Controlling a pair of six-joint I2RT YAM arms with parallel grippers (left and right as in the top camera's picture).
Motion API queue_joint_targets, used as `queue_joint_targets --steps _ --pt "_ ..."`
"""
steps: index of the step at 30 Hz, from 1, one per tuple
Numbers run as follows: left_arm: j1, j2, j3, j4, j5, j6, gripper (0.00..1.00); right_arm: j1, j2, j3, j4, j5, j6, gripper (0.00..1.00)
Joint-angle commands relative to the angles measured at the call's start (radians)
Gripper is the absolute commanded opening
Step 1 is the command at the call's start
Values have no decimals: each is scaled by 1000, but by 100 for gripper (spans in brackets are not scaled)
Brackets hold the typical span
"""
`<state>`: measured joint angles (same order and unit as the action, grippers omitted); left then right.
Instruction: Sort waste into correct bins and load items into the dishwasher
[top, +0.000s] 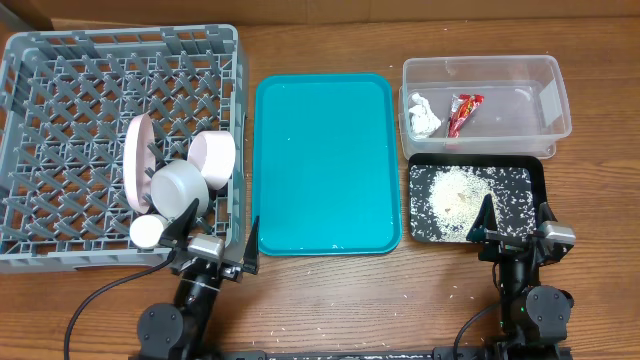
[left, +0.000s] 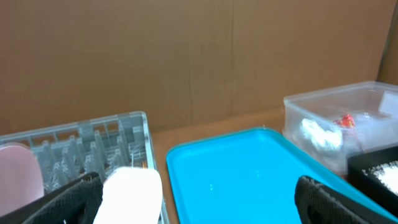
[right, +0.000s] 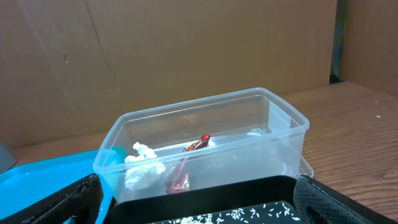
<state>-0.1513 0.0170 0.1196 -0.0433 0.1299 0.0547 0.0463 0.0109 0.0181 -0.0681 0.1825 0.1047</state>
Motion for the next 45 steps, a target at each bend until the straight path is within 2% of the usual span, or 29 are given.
queue_joint_targets --steps 1,6,10,45 --pt "-4 -14 -106 127 -6 -10 100 -3 -8 -10 7 0 -1 100" --pt "13 -14 -115 94 -7 -9 100 -3 -8 -10 7 0 -1 100" --pt "13 -10 -115 -23 -12 -9 100 -3 -8 -10 7 0 -1 100" --pt "13 -5 -114 -24 -10 -9 100 -3 -8 -10 7 0 -1 100"
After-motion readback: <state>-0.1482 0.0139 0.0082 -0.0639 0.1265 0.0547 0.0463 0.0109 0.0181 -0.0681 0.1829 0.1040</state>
